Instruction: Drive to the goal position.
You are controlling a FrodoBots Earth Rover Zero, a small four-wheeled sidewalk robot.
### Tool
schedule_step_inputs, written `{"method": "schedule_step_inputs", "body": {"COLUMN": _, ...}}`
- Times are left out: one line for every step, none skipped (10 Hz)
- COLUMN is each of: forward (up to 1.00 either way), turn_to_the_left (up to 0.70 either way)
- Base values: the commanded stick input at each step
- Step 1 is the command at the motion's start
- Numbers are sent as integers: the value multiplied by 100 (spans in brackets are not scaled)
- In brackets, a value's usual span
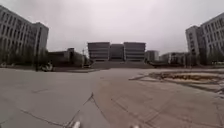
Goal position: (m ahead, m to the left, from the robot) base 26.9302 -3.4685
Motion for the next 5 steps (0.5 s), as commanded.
{"method": "schedule_step_inputs", "body": {"forward": 70, "turn_to_the_left": 0}}
{"method": "schedule_step_inputs", "body": {"forward": 70, "turn_to_the_left": 0}}
{"method": "schedule_step_inputs", "body": {"forward": 70, "turn_to_the_left": 0}}
{"method": "schedule_step_inputs", "body": {"forward": 70, "turn_to_the_left": 0}}
{"method": "schedule_step_inputs", "body": {"forward": 70, "turn_to_the_left": 0}}
